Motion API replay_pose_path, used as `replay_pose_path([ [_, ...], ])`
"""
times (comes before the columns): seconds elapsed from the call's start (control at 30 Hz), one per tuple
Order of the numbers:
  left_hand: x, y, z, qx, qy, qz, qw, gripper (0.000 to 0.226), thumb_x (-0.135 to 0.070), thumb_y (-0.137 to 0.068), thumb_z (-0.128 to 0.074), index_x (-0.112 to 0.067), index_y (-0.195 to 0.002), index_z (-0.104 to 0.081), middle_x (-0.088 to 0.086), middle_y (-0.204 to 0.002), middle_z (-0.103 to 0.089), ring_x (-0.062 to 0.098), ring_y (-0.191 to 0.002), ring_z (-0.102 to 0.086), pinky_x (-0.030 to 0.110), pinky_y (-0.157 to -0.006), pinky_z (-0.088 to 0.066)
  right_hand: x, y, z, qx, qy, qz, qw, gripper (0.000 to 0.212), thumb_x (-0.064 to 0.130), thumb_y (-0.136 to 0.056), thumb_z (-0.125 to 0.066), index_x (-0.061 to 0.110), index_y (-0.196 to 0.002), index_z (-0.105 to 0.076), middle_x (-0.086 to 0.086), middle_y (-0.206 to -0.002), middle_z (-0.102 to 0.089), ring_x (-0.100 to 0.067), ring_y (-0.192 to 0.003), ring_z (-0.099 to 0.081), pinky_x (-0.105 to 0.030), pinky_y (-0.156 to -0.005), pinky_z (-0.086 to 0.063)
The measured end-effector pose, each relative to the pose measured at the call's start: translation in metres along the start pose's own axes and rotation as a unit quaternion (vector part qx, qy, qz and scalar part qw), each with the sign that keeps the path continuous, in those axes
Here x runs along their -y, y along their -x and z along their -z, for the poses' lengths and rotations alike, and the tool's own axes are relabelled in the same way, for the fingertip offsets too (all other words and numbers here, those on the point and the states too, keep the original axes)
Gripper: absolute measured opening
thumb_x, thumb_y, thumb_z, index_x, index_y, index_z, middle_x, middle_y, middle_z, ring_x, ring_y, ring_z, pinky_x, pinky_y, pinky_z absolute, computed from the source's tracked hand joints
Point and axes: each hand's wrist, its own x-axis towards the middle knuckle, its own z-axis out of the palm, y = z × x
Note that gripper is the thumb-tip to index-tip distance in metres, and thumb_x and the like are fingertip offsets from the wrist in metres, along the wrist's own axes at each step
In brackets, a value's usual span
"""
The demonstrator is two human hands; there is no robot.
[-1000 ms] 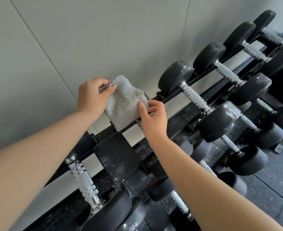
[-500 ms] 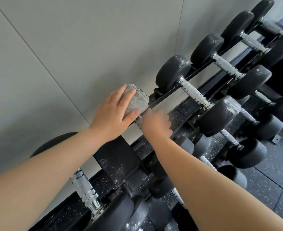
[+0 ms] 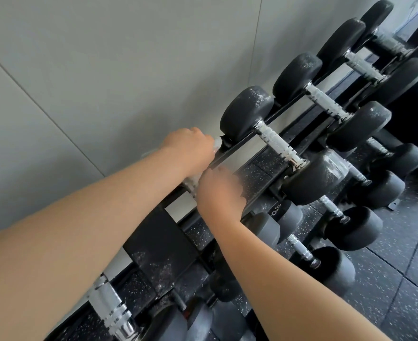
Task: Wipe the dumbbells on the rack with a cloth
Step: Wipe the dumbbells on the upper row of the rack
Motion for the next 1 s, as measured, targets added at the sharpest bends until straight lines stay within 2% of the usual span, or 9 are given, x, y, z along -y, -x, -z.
replay_pose_path([
  [0.2, 0.0, -0.024, 0.01, 0.055, 0.079, -0.01, 0.995, 0.03, -0.029, -0.094, -0.044, -0.008, -0.11, -0.057, 0.017, -0.116, -0.056, 0.03, -0.088, -0.045, 0.033, -0.073, -0.037, -0.001, -0.004, 0.0, 0.009, -0.021, -0.006, 1.0, 0.051, 0.044, -0.105, -0.02, 0.023, -0.151, -0.027, -0.005, -0.152, -0.035, -0.029, -0.138, -0.031, -0.047, -0.108, -0.026],
  [0.3, 0.019, -0.015, 0.004, 0.034, 0.206, -0.031, 0.978, 0.035, -0.039, -0.094, -0.048, -0.012, -0.072, -0.05, 0.014, -0.084, -0.053, 0.027, -0.076, -0.044, 0.031, -0.065, -0.034, -0.001, -0.003, 0.0, 0.004, -0.03, 0.002, 1.0, 0.049, 0.042, -0.105, -0.02, 0.023, -0.149, -0.03, -0.004, -0.151, -0.037, -0.029, -0.136, -0.033, -0.047, -0.107, -0.027],
  [0.37, 0.041, 0.004, -0.007, -0.024, 0.34, -0.043, 0.939, 0.047, -0.046, -0.091, -0.052, -0.016, -0.058, -0.038, 0.002, -0.06, -0.042, 0.015, -0.059, -0.043, 0.03, -0.054, -0.03, -0.001, -0.002, 0.0, 0.004, -0.035, 0.003, 0.999, 0.049, 0.041, -0.105, -0.02, 0.023, -0.149, -0.03, -0.003, -0.151, -0.037, -0.028, -0.136, -0.034, -0.046, -0.107, -0.028],
  [0.47, 0.063, 0.043, -0.025, -0.144, 0.445, -0.034, 0.883, 0.04, -0.041, -0.088, -0.048, -0.022, -0.055, -0.036, -0.008, -0.049, -0.036, 0.002, -0.045, -0.044, 0.014, -0.046, -0.03, -0.001, -0.002, 0.0, 0.008, -0.041, 0.002, 0.999, 0.048, 0.039, -0.105, -0.02, 0.023, -0.148, -0.032, -0.003, -0.15, -0.039, -0.028, -0.135, -0.035, -0.046, -0.106, -0.028],
  [0.6, 0.06, 0.058, -0.035, -0.173, 0.44, -0.041, 0.881, 0.033, -0.042, -0.092, -0.042, -0.025, -0.064, -0.046, -0.008, -0.059, -0.047, -0.002, -0.055, -0.048, 0.01, -0.053, -0.032, -0.001, -0.002, -0.001, 0.002, -0.035, 0.003, 0.999, 0.047, 0.039, -0.105, -0.021, 0.023, -0.145, -0.036, -0.003, -0.147, -0.043, -0.028, -0.133, -0.038, -0.047, -0.105, -0.029],
  [0.7, 0.049, 0.04, -0.025, -0.126, 0.357, -0.072, 0.923, 0.051, -0.048, -0.091, -0.032, -0.01, -0.105, -0.064, 0.002, -0.103, -0.064, 0.012, -0.092, -0.059, 0.028, -0.082, -0.046, 0.0, 0.0, -0.002, -0.003, -0.025, 0.006, 1.0, 0.046, 0.04, -0.105, -0.02, 0.022, -0.141, -0.041, -0.002, -0.142, -0.047, -0.027, -0.13, -0.041, -0.046, -0.102, -0.03],
  [0.77, 0.04, 0.024, -0.016, -0.078, 0.269, -0.068, 0.958, 0.047, -0.046, -0.093, -0.033, -0.007, -0.099, -0.057, 0.007, -0.11, -0.06, 0.028, -0.101, -0.057, 0.037, -0.082, -0.045, 0.0, 0.0, -0.002, -0.005, -0.02, 0.007, 1.0, 0.045, 0.04, -0.105, -0.02, 0.022, -0.138, -0.043, -0.002, -0.14, -0.049, -0.027, -0.129, -0.042, -0.046, -0.102, -0.031],
  [0.9, 0.025, -0.001, 0.002, 0.023, 0.178, -0.034, 0.983, 0.034, -0.037, -0.099, -0.038, -0.02, -0.069, -0.038, 0.008, -0.095, -0.052, 0.029, -0.086, -0.048, 0.032, -0.071, -0.035, 0.0, -0.002, -0.002, -0.006, -0.019, 0.006, 1.0, 0.045, 0.041, -0.105, -0.019, 0.023, -0.138, -0.043, -0.001, -0.141, -0.048, -0.027, -0.13, -0.042, -0.045, -0.102, -0.031],
  [1.0, 0.018, -0.013, 0.011, 0.085, 0.164, -0.021, 0.983, 0.028, -0.034, -0.098, -0.037, -0.012, -0.093, -0.054, 0.014, -0.113, -0.054, 0.031, -0.094, -0.046, 0.032, -0.077, -0.035, 0.0, -0.002, -0.002, -0.007, -0.024, 0.005, 1.0, 0.044, 0.041, -0.105, -0.02, 0.024, -0.138, -0.044, -0.001, -0.142, -0.048, -0.026, -0.129, -0.042, -0.046, -0.102, -0.031],
])
